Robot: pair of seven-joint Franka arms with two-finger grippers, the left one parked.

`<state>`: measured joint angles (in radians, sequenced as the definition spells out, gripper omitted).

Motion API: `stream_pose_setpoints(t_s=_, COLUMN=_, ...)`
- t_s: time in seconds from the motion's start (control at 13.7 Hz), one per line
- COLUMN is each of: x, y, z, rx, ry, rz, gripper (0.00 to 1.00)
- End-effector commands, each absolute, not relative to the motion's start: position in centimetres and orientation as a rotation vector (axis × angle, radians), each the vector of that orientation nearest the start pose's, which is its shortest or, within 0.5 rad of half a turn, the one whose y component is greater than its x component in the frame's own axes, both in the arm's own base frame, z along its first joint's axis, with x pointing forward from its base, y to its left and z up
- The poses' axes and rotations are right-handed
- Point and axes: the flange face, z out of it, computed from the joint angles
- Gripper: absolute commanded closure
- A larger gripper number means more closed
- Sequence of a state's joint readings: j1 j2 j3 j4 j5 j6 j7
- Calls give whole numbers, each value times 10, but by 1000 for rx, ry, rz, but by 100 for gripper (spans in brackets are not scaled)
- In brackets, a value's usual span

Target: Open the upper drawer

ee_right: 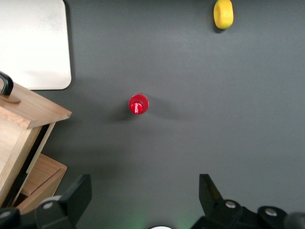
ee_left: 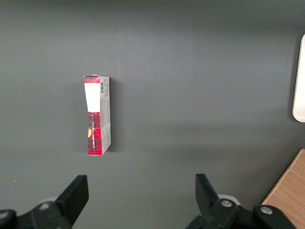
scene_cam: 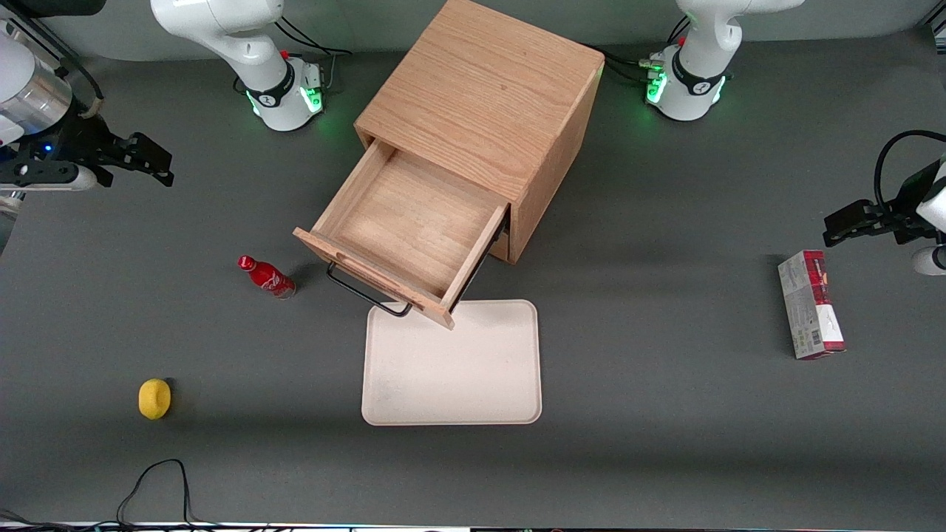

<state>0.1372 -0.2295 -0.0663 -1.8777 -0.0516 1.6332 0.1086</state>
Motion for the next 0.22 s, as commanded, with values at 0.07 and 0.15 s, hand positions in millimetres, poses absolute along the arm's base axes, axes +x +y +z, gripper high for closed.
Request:
stream_pose_setpoints(t_s=0.07, x=488, y=24, z=604, rx=-3158, ry=85, rz=6, gripper=0)
stream_pose_setpoints(t_s=0.15, x=488, y=21, z=603, rx=-3158, ry=87, rz=11, gripper=0)
